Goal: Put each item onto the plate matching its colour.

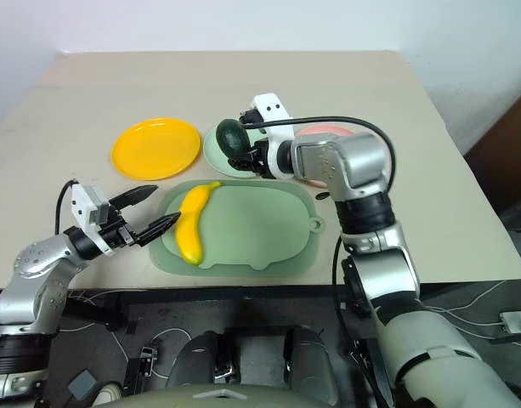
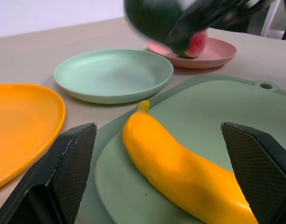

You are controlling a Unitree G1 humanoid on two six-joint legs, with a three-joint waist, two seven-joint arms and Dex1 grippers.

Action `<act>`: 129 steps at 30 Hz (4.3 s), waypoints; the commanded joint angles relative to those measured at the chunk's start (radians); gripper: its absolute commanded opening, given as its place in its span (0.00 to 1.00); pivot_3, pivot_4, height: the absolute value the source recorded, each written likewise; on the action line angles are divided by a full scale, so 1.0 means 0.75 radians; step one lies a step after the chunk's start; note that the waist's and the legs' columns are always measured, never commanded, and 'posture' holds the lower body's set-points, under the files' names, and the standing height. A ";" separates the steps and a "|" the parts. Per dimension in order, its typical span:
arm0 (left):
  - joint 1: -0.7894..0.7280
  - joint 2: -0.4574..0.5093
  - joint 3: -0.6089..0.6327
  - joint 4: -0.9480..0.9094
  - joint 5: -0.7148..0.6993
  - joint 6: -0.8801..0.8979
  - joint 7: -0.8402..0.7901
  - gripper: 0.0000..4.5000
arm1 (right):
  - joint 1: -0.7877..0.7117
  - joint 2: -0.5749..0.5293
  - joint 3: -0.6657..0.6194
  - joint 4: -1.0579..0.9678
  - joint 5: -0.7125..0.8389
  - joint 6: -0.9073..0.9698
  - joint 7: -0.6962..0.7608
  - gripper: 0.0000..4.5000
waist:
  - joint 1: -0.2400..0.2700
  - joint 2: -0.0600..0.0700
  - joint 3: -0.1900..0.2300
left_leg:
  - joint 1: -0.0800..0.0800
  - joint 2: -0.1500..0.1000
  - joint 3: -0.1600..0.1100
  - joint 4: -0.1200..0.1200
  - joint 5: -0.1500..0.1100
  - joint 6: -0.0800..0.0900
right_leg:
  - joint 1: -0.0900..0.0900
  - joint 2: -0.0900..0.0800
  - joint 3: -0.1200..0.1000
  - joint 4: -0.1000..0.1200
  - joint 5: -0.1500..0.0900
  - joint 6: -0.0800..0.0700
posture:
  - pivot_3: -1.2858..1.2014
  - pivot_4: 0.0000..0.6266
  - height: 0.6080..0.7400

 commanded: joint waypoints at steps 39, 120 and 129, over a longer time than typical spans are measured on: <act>0.155 -0.112 0.065 -0.286 0.010 -0.028 0.284 1.00 | 0.802 -0.133 -0.227 -0.922 0.101 -0.666 0.351 0.99 | -0.002 0.000 0.000 | 0.004 0.002 -0.002 0.000 0.001 -0.001 | 0.003 0.001 0.001 0.000 0.000 0.000 | 0.52 0.24 0.66; -1.173 -0.277 0.061 1.006 0.402 0.479 1.154 0.42 | 0.974 -0.348 -0.155 -0.925 0.139 -0.831 0.386 1.00 | 0.044 -0.004 0.000 | 0.005 -0.002 -0.006 0.004 0.001 0.000 | 0.009 0.001 -0.003 0.001 0.000 0.001 | 0.52 0.24 0.66; -1.216 -0.283 0.028 1.155 0.415 0.338 1.071 0.79 | 0.968 -0.339 -0.143 -0.860 0.092 -0.889 0.400 1.00 | 0.041 -0.004 0.000 | 0.004 -0.002 -0.004 0.003 0.001 0.000 | 0.008 0.001 -0.002 0.001 0.000 0.001 | 0.52 0.24 0.66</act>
